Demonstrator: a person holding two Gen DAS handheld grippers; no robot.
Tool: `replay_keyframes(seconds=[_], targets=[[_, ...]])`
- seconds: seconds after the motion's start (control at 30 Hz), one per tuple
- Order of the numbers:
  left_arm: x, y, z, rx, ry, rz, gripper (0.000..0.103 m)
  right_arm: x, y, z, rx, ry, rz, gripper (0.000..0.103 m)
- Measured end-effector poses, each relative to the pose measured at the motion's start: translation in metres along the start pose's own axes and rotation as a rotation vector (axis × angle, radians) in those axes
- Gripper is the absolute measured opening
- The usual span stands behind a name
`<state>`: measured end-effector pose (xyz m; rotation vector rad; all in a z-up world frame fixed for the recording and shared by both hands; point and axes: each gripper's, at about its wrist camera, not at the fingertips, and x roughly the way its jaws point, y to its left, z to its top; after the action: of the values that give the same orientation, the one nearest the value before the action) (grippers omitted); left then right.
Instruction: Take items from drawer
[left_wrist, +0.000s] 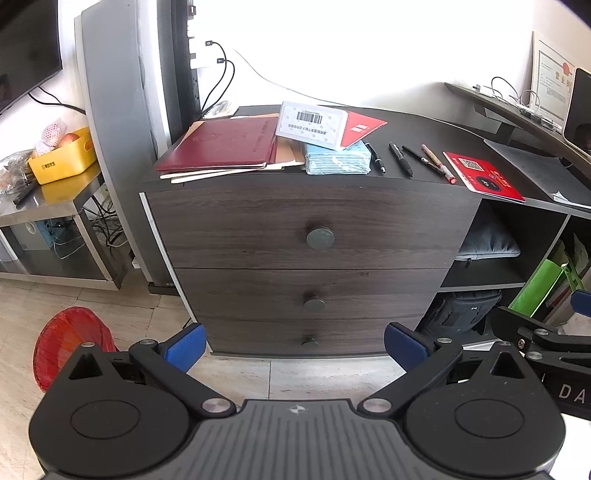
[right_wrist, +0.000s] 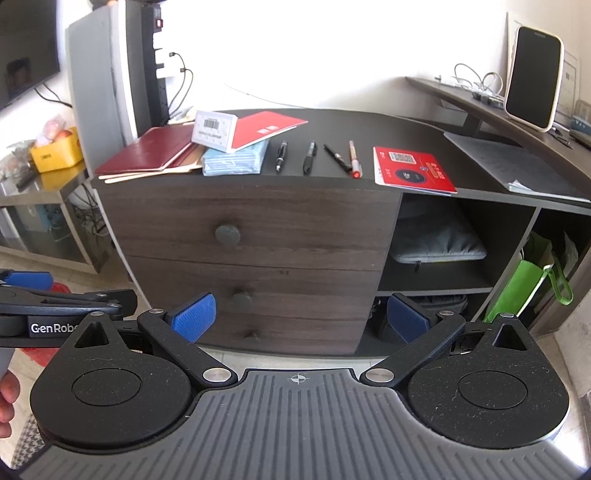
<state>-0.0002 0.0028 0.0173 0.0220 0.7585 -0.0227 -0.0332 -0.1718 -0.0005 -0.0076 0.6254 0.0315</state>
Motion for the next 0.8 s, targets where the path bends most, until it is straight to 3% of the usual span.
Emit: replay_keyframes(seconds=[0.8], targets=[[0.0007, -0.003, 0.0019, 0.012, -0.005, -0.002, 0.102, 0.001, -0.002, -0.0002, 0.012, 0.014, 0.003, 0.102]])
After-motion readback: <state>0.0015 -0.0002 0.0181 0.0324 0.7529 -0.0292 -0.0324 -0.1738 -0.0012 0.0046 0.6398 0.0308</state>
